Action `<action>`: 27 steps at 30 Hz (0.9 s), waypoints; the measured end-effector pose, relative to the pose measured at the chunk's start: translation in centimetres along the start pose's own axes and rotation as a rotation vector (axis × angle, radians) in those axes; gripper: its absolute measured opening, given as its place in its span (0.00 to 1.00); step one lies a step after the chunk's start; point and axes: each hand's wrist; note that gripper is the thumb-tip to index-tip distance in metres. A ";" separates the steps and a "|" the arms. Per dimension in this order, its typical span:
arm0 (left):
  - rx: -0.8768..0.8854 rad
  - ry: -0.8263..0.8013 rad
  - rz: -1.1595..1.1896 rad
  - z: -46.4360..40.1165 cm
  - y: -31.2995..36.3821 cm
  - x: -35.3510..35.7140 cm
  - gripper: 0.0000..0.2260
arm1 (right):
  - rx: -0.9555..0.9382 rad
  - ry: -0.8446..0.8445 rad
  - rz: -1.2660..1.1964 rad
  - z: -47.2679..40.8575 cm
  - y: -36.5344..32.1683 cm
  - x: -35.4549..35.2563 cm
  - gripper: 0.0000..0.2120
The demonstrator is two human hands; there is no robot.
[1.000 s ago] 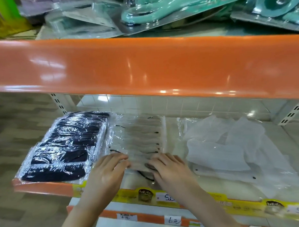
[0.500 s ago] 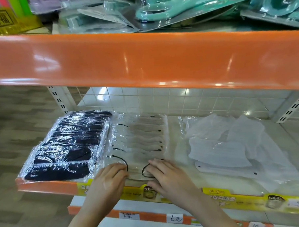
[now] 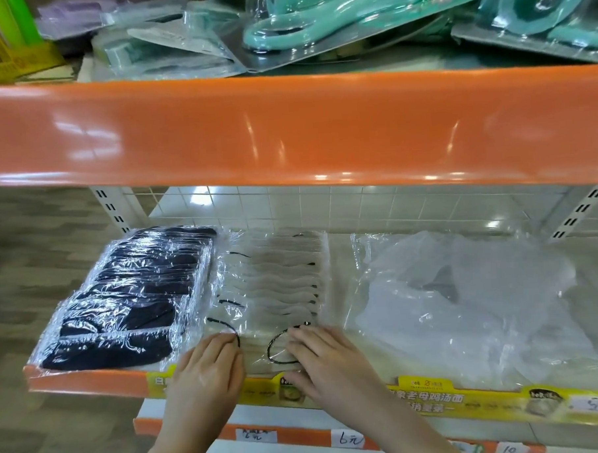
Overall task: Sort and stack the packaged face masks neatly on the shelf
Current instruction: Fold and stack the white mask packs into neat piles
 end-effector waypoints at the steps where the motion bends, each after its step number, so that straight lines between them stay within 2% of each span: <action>1: -0.018 0.009 -0.010 0.1 0.3 0.1 0.14 | -0.004 0.015 -0.007 0.1 0.1 -0.2 0.18; 7: -0.200 -0.042 -0.116 -0.2 3.4 0.8 0.15 | 0.034 0.101 -0.056 1.4 2.3 -2.8 0.14; 10: -0.239 -0.074 -0.148 -0.5 4.8 1.4 0.16 | 0.075 0.041 -0.186 2.7 3.6 -4.3 0.13; 16: -0.240 -0.034 -0.111 -0.8 7.1 2.2 0.17 | 0.199 -0.053 -0.358 4.0 4.9 -5.7 0.17; 23: -0.236 0.017 -0.032 -1.4 11.5 2.7 0.16 | 0.290 -0.084 -0.509 4.6 6.8 -6.8 0.12; 27: -0.192 0.004 0.016 -1.4 14.4 3.5 0.12 | 0.400 -0.100 -0.708 4.9 8.1 -7.3 0.10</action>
Point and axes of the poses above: each hand's wrist, its own z-axis away from the middle knuckle, its own x-axis out of the palm, y = z × x, and after that the axes turned 13 degrees about -x, right-handed
